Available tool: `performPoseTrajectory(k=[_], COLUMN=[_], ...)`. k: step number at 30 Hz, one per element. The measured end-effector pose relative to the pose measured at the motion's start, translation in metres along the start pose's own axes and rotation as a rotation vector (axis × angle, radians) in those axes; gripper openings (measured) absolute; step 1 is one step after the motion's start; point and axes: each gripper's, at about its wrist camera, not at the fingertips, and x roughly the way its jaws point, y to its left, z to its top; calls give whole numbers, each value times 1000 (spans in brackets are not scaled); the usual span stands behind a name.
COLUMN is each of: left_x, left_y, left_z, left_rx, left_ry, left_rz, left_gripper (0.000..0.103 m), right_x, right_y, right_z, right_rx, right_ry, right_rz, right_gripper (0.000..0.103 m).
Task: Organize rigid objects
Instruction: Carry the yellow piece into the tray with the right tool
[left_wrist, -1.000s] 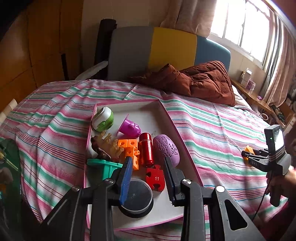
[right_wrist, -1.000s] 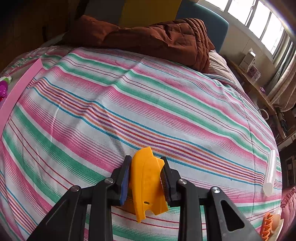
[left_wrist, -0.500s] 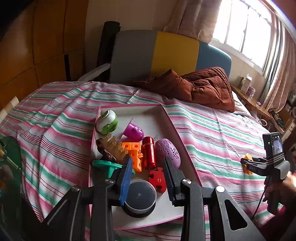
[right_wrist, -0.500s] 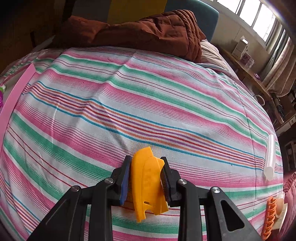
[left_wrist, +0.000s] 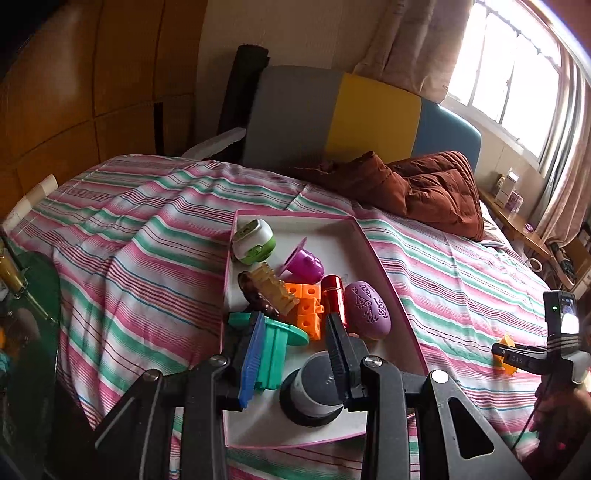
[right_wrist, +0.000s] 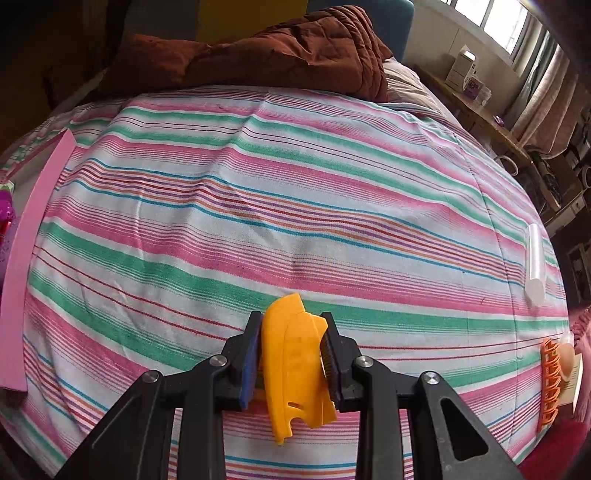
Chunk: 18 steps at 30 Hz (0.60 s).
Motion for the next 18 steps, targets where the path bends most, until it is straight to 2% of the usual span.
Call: performPoseTrajectory(k=[3,8,15,18], left_x=[0,3,5,5], left_y=[11,20,20,21], left_z=[-1,-5,-10,-10], left_rx=[-20,-36,-34,-35], left_ry=[4,16,26,26], left_rz=[20,43,41,41], left_gripper=[35,35,34,34], right_x=[-5,-30,-75,-86], right_y=[4,35,106,139], right_z=[-4,-8,-5,-6], right_rx=[45,30,-88,-150], right_ry=[0,-80,-194,-217], right_rz=[122,251,416,454], right_gripper=[30,30,30,30])
